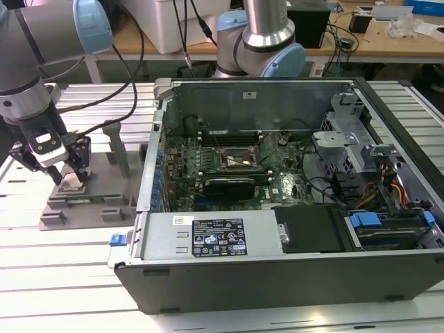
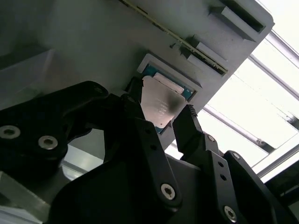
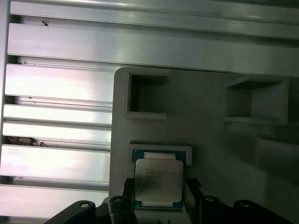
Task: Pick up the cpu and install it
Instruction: 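Pick up the cpu and move it towards the insertion slot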
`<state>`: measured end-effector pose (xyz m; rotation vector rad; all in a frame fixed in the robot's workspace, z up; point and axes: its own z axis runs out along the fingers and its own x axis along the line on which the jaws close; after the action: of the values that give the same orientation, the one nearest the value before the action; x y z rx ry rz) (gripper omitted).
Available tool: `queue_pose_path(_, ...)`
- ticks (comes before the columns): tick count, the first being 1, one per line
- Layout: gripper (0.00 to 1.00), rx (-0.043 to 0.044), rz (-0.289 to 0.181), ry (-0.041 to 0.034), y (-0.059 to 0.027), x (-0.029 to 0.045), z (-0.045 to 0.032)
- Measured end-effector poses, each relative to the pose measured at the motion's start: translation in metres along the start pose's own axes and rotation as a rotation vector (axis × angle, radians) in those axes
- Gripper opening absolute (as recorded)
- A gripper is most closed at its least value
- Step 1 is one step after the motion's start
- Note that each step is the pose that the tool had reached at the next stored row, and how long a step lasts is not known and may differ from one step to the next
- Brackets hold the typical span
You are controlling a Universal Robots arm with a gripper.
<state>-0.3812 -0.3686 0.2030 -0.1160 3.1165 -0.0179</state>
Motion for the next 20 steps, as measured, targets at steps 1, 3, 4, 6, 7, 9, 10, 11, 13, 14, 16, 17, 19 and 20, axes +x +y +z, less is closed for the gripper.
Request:
queue_pose_path(1,0.54,-0.0001,0.0,-0.0002,0.0,0.0,0.0002)
queue_pose_path(3,0.54,-0.0001,0.0,-0.0003,0.0,0.0,0.0005)
queue_pose_path(4,0.55,-0.0001,0.0,-0.0003,0.0,0.0,0.0008)
queue_pose_path(6,0.55,-0.0001,0.0,-0.0004,0.0,0.0,0.0011)
queue_pose_path(7,0.62,-0.0001,0.0,-0.0003,0.0,0.0,0.0012)
queue_pose_path(9,0.62,-0.0003,-0.001,-0.0007,0.0021,-0.0002,0.0022)
queue_pose_path(10,0.62,0.0,-0.002,-0.0005,0.0053,-0.0004,0.0032)
queue_pose_path(11,0.62,0.0026,-0.004,-0.0005,0.0096,-0.0007,0.0054)
queue_pose_path(13,0.62,0.0095,-0.006,0.0002,0.01,-0.0006,0.0071)
queue_pose_path(14,0.62,0.0159,-0.007,0.0009,0.01,-0.0006,0.0073)
queue_pose_path(16,0.62,0.0289,-0.009,0.0018,0.01,-0.0006,0.0079)
queue_pose_path(17,0.62,0.032,-0.009,0.0019,0.01,-0.0006,0.0086)
queue_pose_path(19,0.62,0.0322,-0.01,0.002,0.01,-0.0005,0.0117)
queue_pose_path(20,0.62,0.0311,-0.011,0.0017,0.01,-0.0005,0.0133)
